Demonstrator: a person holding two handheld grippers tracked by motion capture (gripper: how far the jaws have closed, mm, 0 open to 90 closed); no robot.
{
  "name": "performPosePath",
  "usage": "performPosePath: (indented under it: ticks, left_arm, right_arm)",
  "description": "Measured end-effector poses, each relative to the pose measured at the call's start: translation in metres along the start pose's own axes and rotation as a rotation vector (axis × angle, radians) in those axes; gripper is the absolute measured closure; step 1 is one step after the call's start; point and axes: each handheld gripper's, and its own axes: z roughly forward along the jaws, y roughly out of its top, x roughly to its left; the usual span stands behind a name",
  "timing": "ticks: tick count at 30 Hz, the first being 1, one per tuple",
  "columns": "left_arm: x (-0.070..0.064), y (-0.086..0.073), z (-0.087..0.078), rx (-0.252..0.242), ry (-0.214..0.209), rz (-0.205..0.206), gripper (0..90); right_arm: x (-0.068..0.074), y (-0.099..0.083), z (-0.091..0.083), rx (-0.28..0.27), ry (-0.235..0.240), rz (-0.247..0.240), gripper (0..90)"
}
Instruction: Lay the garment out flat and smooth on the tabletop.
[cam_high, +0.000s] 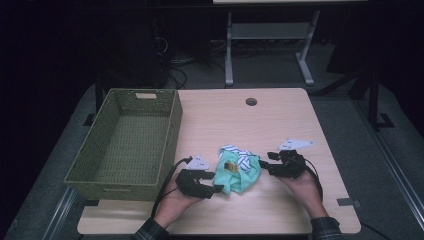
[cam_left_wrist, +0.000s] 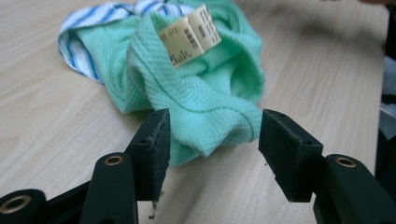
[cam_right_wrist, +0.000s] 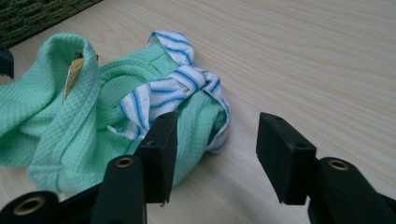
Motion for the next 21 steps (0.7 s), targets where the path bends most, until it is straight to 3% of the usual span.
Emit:
performPosePath:
  ticks: [7, 12, 17, 21]
  left_arm:
    - [0.000, -0.005, 0.015, 0.069, 0.024, 0.034, 43.1]
    - [0.002, -0.004, 0.019, 0.079, 0.022, 0.040, 60.1]
    - [0.002, -0.002, 0.019, 0.074, -0.039, 0.009, 81.9]
    - [0.000, 0.000, 0.018, 0.081, -0.082, 0.015, 86.1]
  right_arm:
    - [-0.002, 0.005, 0.021, 0.016, 0.014, 0.004, 60.4]
    - [-0.004, 0.005, 0.028, 0.028, 0.023, 0.011, 73.9]
    - [-0.005, 0.007, 0.029, 0.031, 0.021, 0.005, 85.3]
    - [-0.005, 0.009, 0.027, 0.029, 0.009, -0.005, 86.5]
